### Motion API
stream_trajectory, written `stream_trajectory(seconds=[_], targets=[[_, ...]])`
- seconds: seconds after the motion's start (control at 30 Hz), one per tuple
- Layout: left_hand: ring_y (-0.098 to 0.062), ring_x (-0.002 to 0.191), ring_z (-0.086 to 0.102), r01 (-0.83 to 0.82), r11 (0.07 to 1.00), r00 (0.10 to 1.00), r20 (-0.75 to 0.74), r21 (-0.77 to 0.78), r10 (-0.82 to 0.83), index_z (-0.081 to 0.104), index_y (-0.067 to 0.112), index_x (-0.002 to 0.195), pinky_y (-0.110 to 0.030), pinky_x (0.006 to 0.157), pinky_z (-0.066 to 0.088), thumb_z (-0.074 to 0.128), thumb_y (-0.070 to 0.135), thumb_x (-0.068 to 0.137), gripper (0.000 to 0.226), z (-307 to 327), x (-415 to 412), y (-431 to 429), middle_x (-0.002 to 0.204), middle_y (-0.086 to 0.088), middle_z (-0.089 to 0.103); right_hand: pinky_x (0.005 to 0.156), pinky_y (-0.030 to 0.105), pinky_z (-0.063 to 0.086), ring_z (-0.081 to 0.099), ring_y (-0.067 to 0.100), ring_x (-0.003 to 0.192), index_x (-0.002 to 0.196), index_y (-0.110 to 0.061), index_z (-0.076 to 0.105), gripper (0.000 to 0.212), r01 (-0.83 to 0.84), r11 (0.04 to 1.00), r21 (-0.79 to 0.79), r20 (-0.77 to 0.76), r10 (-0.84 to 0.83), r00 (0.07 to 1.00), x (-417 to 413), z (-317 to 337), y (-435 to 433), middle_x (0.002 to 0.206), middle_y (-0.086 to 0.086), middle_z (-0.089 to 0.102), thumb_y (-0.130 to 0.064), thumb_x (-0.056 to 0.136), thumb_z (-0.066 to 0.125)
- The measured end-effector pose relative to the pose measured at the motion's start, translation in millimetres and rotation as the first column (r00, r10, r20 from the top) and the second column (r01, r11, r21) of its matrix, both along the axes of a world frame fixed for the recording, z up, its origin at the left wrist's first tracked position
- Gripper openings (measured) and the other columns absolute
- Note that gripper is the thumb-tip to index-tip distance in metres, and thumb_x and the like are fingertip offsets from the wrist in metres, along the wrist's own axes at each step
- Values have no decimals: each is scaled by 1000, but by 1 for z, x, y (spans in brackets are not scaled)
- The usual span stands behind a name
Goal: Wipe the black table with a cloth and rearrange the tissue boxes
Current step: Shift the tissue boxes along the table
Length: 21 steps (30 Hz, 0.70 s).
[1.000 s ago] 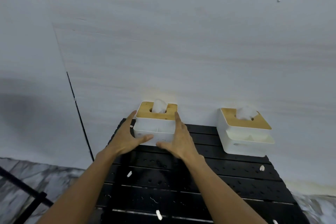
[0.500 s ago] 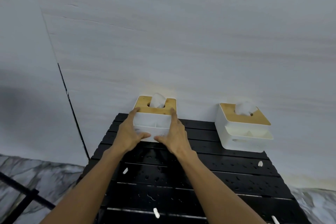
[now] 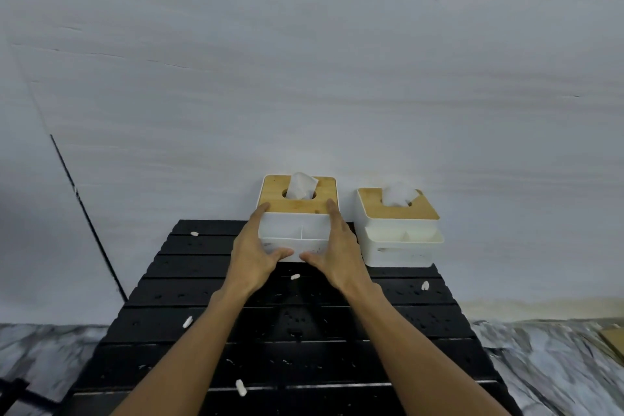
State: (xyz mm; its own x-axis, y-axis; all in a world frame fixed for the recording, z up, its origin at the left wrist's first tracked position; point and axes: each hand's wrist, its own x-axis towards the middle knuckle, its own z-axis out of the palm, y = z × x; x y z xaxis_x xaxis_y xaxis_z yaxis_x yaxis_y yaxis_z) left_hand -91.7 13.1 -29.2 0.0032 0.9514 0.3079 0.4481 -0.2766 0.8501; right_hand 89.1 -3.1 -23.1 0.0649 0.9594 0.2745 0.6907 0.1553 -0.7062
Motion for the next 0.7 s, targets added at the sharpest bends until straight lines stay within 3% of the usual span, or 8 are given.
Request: stream_trajectory(seconds=[0.23, 0.4, 0.7], targets=[[-16, 118, 51, 30, 999, 999, -29, -43, -31, 32, 32, 149, -26, 98, 43, 90, 20, 68, 100, -5, 27, 5, 140, -2, 50, 112, 33, 37, 39, 23, 141, 160, -24, 5, 118, 0, 999, -51, -12, -1, 1000, 28, -9, 5, 154, 8, 37, -27, 75, 86], [-21, 120, 52, 10, 998, 998, -53, -63, -13, 31, 32, 149, -35, 103, 46, 90, 24, 67, 101, -8, 28, 10, 139, -4, 50, 113, 33, 35, 38, 24, 142, 160, -25, 3, 120, -12, 996, -84, -3, 12, 1000, 30, -13, 12, 156, 9, 35, -30, 75, 87], [-16, 112, 53, -23, 997, 998, -61, -67, 19, 32, 29, 149, -30, 97, 45, 90, 23, 67, 100, -15, 24, 14, 136, -4, 53, 111, 36, 40, 45, 25, 137, 159, -28, 4, 122, -20, 992, -126, 27, 24, 999, 27, -18, 25, 153, 9, 41, -35, 72, 89]])
